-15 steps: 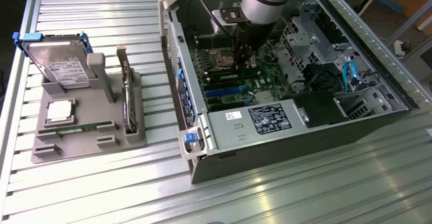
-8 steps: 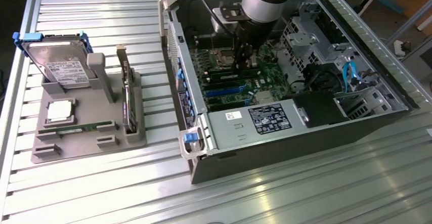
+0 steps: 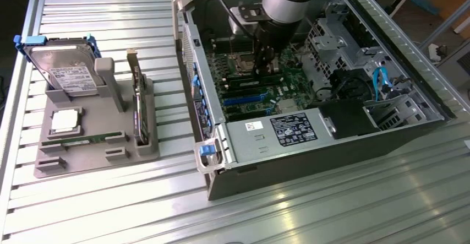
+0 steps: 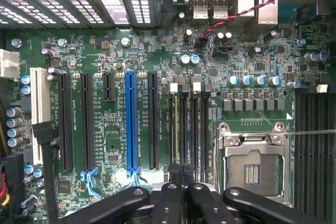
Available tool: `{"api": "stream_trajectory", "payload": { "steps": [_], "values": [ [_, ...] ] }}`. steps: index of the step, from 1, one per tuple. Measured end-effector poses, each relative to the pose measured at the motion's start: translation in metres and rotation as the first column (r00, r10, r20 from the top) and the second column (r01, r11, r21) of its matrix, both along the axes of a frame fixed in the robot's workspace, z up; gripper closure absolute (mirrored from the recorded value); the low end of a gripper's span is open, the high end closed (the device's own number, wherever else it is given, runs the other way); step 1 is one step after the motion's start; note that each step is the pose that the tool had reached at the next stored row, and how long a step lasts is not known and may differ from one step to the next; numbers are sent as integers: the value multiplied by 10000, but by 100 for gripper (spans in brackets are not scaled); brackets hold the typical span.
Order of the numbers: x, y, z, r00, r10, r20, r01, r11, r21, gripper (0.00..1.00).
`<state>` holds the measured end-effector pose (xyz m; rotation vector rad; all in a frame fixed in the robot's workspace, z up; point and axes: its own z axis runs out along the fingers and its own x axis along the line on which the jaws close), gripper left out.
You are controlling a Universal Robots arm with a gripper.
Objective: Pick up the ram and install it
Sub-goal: 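Press down the ram until it locks into place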
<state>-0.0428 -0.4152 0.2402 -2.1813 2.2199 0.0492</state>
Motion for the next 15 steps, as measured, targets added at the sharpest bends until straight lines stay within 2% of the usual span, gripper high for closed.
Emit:
{"api": "stream_trajectory", "payload": {
  "steps": [2, 4, 8, 13, 15],
  "values": [
    [-111, 0, -1, 10000, 1, 9, -1, 10000, 2, 89],
    [-169, 0, 0, 10000, -1, 18, 1, 10000, 1, 89],
    [-344, 0, -1, 10000, 0, 68, 0, 10000, 1, 89],
    [-478, 0, -1, 9999, 0, 138, 0, 10000, 1, 89],
    [-490, 1, -1, 9999, -1, 146, 1, 10000, 1, 89]
  ]
}}
